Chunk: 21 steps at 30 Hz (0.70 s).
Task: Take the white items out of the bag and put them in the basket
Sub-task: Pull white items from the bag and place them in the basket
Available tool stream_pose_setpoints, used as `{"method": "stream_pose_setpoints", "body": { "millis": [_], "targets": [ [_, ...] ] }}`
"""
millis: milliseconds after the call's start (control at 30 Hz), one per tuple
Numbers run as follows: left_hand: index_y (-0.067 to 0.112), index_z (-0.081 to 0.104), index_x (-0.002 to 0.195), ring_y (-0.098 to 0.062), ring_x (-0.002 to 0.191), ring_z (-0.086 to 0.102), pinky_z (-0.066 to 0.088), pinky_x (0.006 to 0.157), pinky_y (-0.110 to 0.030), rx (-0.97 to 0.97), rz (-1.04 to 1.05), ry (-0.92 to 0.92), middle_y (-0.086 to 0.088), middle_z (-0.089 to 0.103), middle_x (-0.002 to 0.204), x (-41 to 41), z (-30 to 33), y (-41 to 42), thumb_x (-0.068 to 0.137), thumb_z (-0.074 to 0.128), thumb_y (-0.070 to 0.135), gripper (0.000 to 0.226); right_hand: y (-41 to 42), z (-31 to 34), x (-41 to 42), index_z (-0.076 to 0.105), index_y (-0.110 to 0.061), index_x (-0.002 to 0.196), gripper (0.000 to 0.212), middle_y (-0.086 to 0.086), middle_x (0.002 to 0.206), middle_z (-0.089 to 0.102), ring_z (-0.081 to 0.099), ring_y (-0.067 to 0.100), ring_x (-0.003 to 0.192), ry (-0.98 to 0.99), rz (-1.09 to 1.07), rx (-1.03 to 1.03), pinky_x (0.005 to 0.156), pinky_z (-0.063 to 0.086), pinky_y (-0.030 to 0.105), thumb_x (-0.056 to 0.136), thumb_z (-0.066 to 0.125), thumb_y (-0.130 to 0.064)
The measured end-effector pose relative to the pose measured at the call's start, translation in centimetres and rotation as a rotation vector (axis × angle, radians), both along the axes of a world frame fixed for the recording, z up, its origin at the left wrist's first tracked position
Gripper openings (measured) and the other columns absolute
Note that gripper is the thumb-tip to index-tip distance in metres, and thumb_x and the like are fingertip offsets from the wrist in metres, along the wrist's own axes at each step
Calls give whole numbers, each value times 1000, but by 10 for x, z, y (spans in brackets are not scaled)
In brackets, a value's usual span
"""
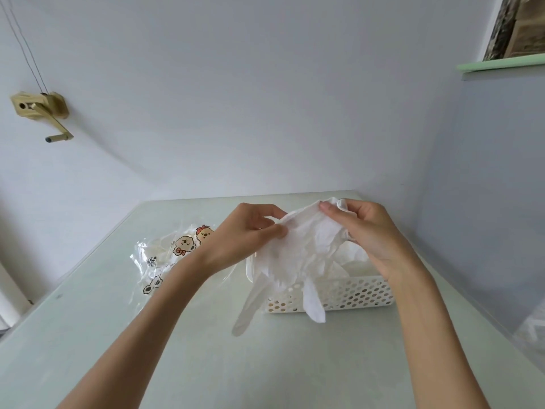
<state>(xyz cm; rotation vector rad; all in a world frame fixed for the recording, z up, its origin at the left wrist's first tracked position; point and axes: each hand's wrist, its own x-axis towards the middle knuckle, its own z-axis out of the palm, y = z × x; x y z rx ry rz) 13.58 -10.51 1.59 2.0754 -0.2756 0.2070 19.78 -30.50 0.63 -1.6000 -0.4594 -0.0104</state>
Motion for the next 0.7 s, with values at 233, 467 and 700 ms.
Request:
{"method": "stream_pose_setpoints", "body": {
  "millis": [233, 467, 700],
  "targets": [
    [19, 67, 71, -8, 62, 50, 42, 62, -24, 53, -49, 3, 8, 57, 66, 1, 0, 15, 98, 53, 21, 30, -15, 11, -4, 55, -8, 70, 30, -9, 56, 31, 37, 19, 61, -214, -169, 35, 50, 34, 13, 95, 58, -25],
    [18, 70, 75, -14, 65, 54, 40, 61, -27, -235, -157, 124, 3, 61, 71, 3, 4, 8, 100, 42, 33, 40, -31, 10, -2, 40, 5, 73, 50, 3, 64, 24, 23, 20, 62, -163, -300, 104, 59, 22, 29, 93, 59, -38],
    [6, 69, 106, -12, 100, 66, 50, 87, -25, -226, -38, 120, -3, 71, 103, 22, 15, 7, 99, 49, 30, 32, -36, 27, 12, 47, 11, 80, 50, 6, 77, 41, 35, 19, 72, -182, -342, 63, 64, 30, 28, 92, 59, -36]
  ]
}}
